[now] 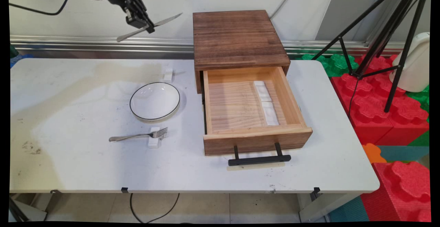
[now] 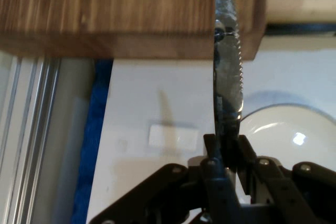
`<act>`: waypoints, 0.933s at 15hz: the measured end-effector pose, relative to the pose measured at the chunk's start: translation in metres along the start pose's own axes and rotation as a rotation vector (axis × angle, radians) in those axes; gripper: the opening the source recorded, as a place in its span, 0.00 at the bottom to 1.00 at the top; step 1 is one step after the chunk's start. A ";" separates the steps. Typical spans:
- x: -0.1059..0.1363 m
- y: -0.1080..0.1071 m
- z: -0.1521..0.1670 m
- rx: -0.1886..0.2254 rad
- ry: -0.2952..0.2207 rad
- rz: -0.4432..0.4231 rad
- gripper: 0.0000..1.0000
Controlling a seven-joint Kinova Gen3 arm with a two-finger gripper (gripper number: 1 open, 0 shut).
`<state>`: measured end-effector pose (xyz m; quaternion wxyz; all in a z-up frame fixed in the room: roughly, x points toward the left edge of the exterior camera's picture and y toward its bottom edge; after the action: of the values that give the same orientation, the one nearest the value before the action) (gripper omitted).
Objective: Place the picked object into the drawer
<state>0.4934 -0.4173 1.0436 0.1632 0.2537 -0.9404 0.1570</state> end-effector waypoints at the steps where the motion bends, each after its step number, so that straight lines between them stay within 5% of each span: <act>1: 0.006 0.004 -0.003 -0.003 0.006 0.005 0.00; 7: 0.061 0.041 -0.018 -0.051 0.058 0.059 0.00; 14: 0.127 0.078 0.001 -0.113 0.122 0.092 0.00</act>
<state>0.3482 -0.4080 1.0749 0.2268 0.1908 -0.9467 0.1262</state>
